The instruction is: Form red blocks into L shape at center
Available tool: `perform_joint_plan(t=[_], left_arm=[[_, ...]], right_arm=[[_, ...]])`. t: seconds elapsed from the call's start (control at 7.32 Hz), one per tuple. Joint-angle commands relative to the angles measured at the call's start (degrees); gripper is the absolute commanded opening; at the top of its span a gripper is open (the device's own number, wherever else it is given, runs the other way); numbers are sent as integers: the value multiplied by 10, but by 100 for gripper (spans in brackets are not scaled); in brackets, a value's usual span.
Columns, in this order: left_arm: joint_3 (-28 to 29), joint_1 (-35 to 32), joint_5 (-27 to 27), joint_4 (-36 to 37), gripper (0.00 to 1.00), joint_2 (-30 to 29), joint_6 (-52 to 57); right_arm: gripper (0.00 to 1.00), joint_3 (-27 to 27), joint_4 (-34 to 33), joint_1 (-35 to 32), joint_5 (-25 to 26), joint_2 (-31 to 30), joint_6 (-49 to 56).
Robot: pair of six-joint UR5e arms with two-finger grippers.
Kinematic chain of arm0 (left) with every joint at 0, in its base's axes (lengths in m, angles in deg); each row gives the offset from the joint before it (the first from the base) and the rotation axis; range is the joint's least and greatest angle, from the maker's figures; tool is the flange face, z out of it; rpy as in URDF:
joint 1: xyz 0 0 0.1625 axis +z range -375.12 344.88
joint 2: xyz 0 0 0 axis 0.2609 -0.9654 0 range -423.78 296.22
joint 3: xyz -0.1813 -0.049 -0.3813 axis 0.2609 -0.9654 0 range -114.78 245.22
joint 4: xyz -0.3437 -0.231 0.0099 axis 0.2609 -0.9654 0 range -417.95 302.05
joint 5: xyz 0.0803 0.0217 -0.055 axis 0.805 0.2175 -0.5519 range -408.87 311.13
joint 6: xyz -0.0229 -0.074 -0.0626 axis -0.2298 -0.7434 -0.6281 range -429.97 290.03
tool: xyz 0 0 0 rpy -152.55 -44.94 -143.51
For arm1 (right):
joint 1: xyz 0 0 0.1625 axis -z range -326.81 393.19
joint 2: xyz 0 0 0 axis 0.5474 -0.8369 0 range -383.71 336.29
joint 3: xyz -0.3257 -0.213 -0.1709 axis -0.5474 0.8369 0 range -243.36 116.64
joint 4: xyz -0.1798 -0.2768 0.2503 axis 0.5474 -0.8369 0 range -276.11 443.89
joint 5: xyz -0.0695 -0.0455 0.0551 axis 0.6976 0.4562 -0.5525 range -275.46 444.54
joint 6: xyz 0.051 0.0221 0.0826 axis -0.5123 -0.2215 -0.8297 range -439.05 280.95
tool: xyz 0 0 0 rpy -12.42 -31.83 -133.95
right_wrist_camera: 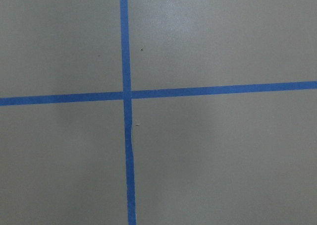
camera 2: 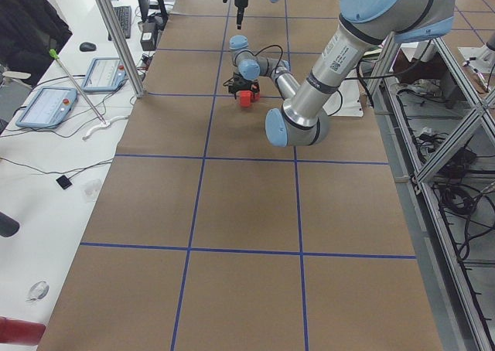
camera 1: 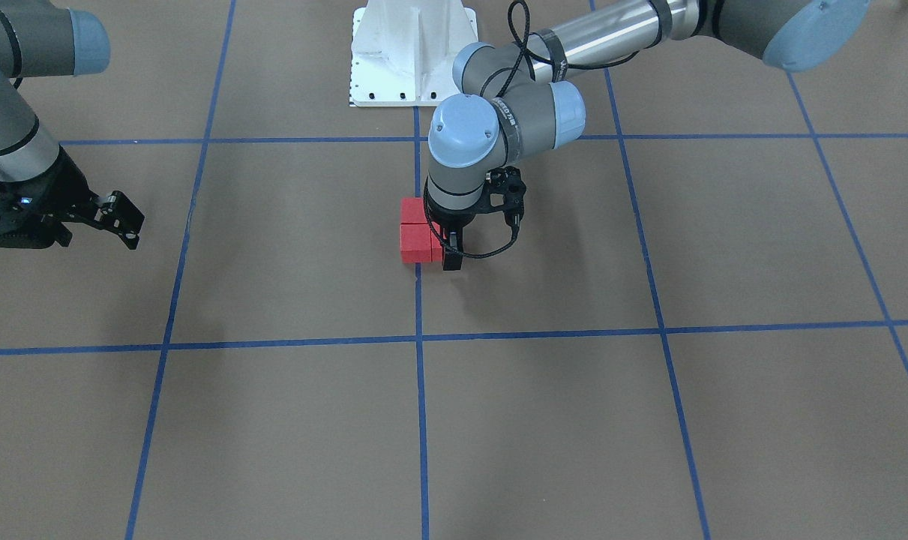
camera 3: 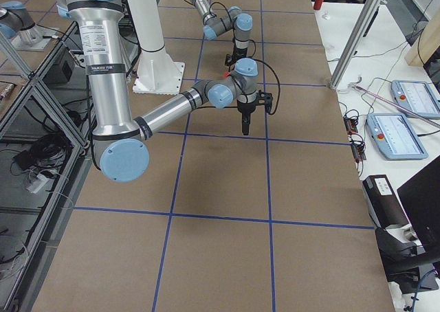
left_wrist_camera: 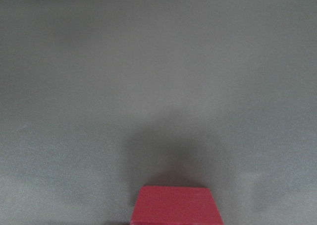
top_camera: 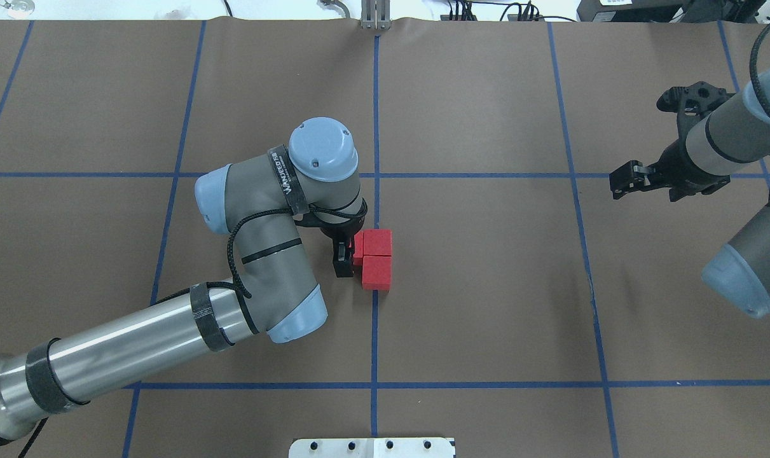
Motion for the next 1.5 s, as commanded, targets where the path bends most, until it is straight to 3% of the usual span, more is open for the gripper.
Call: perform_joint_plan(t=[0.0,0.41,0.82,1.09,1.37], left_arm=[[-7,-4,-3,10,100,1,7],[-119,-11,-14,89,100,33,33],[-303,-28,-23,103,100,194,197],[-379,-121,-25,94,100,304,402],[-378,-247,-92,91,100,371,628]], right_arm=[[100,0,0,0,0,1,0],[100,-1,0,-3,0,1,1],[100,-3,0,-35,-27,-1,3],[100,-1,0,-98,-93,-9,50],[100,5,-5,-156,-131,-14,103]])
